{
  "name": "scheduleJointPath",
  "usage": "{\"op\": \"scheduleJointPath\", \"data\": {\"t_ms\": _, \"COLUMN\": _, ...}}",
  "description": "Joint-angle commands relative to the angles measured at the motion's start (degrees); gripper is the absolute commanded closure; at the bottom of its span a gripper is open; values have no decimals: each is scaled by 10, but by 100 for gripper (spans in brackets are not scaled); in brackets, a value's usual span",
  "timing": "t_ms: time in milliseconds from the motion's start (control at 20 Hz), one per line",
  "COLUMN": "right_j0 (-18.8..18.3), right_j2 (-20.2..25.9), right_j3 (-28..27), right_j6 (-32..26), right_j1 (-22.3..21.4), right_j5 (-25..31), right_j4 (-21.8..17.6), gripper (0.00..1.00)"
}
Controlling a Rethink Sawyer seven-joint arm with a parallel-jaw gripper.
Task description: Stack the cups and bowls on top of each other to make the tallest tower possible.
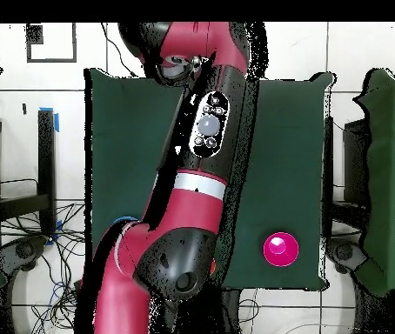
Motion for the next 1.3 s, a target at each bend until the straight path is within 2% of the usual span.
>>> {"op": "scheduleJointPath", "data": {"t_ms": 50, "right_j0": 19, "right_j2": 84, "right_j3": 89, "right_j6": -33, "right_j1": -29, "right_j5": -51, "right_j4": -72, "gripper": 100}}
{"op": "scheduleJointPath", "data": {"t_ms": 200, "right_j0": 25, "right_j2": 109, "right_j3": 127, "right_j6": -42, "right_j1": -48, "right_j5": -72, "right_j4": -93, "gripper": 100}}
{"op": "scheduleJointPath", "data": {"t_ms": 750, "right_j0": 26, "right_j2": 161, "right_j3": 173, "right_j6": -63, "right_j1": -70, "right_j5": -112, "right_j4": -135, "gripper": 100}}
{"op": "scheduleJointPath", "data": {"t_ms": 950, "right_j0": 26, "right_j2": 174, "right_j3": 178, "right_j6": -50, "right_j1": -73, "right_j5": -116, "right_j4": -143, "gripper": 100}}
{"op": "scheduleJointPath", "data": {"t_ms": 1300, "right_j0": 31, "right_j2": 203, "right_j3": 216, "right_j6": -39, "right_j1": -89, "right_j5": -137, "right_j4": -165, "gripper": 100}}
